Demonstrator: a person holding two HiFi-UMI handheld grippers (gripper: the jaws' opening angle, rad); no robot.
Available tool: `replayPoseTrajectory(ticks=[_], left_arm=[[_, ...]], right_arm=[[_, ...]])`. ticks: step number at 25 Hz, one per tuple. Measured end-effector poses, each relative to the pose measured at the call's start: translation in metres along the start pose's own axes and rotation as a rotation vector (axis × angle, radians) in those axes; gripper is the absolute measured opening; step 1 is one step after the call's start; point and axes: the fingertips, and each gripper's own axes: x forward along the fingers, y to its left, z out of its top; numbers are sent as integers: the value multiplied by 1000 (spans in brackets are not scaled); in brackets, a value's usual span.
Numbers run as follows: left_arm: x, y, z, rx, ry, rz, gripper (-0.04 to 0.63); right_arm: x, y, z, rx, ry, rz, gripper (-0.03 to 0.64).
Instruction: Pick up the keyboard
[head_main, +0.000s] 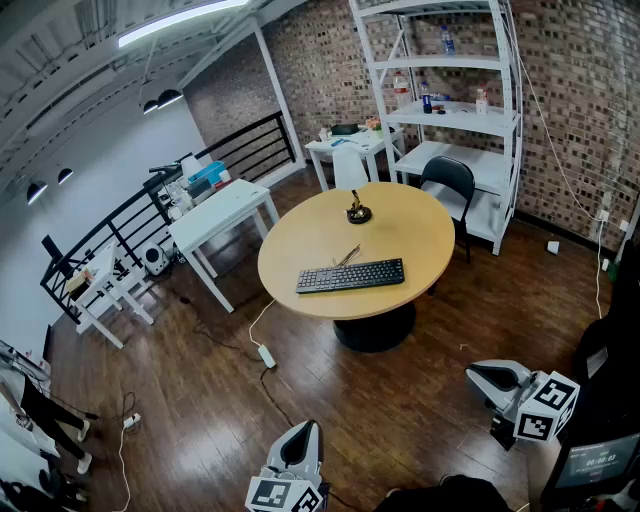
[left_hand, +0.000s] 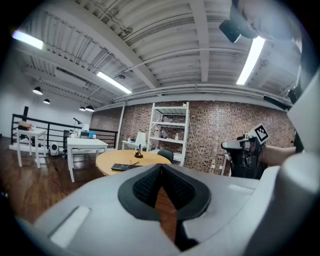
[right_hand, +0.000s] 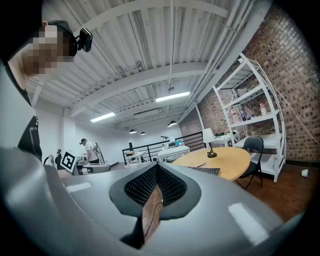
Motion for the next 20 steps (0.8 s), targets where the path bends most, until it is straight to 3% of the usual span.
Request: replayPoseTrajectory(ticks=[3,7,14,20], left_arm=[[10,18,-20,-75,27,-15,0],[19,44,-30,-101,45,-27,0],[67,87,-49,68,129,-24,0],[135,127,-40,114,167,-46,0]], right_arm=[[19,3,-14,15,9,-7,3],[49,7,-27,24,33,-9,3],[101,-18,-37,6,86,2,23],[162,-76,-36,16,117,13,40]])
